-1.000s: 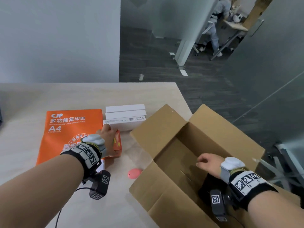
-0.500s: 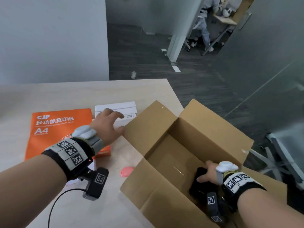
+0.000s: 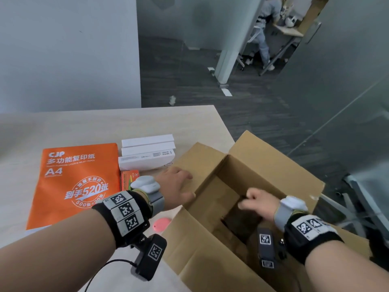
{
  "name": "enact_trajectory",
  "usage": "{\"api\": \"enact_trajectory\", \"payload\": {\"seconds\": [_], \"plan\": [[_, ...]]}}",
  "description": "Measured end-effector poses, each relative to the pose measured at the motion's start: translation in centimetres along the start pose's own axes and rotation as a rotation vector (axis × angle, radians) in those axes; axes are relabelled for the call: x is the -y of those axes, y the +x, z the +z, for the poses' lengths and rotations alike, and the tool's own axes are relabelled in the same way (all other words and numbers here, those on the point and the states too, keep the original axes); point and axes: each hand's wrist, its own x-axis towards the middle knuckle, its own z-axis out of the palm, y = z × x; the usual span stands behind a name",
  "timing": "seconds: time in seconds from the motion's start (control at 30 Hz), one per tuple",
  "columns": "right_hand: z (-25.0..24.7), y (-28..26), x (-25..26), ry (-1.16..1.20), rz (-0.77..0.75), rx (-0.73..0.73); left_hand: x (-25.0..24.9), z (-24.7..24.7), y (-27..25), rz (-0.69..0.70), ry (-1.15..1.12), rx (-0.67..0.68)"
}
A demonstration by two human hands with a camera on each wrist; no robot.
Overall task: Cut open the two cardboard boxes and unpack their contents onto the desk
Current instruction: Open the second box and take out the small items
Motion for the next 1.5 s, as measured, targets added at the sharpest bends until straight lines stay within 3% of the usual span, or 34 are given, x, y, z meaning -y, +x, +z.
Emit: {"api": "enact_trajectory", "payload": {"seconds": [0.1, 0.2, 0.33, 0.5, 0.6, 0.7, 0.8, 0.9, 1.23, 1.5], "plan": [[-1.5, -0.5, 3.9, 0.451, -0.107, -0.077, -0.2, 0.6, 0.0, -0.049, -0.249, 0.111], [-1.0, -1.0, 7.8, 0.723, -0.232, -0.093, -0.3, 0.1, -0.2, -0.134, -0.685, 0.070], [1.5, -0.5, 10.8, 0.710, -0.318, -0.120, 0.0, -1.4, 0.4, -0.179, -1.186, 0.021], [3.0, -0.1, 13.8, 0.497, -0.466, -0.169, 2.0, -3.7, -0.8, -0.122, -1.290, -0.107], [3.5, 0.5, 14.2, 0.228, -0.483, -0.055, 4.0, -5.1, -1.2, -0.159, -1.245, -0.239], [3.8, 1.0, 13.7, -0.279, -0.382, 0.069, 6.8, -6.7, -0.9, -0.249, -1.200, -0.417], [4.4, 1.6, 12.1, -0.618, -0.408, 0.123, 8.7, -7.8, -0.6, -0.313, -0.963, -0.477], [5.0, 2.4, 11.1, -0.641, -0.447, 0.142, 9.3, -7.1, -0.1, -0.350, -0.611, -0.393], [5.8, 2.7, 9.6, -0.527, -0.483, 0.105, 7.4, -1.3, 3.5, -0.264, 0.128, -0.216], [5.5, 2.6, 9.5, -0.519, -0.480, 0.128, 8.5, 0.4, 4.7, -0.242, 0.287, -0.154]]}}
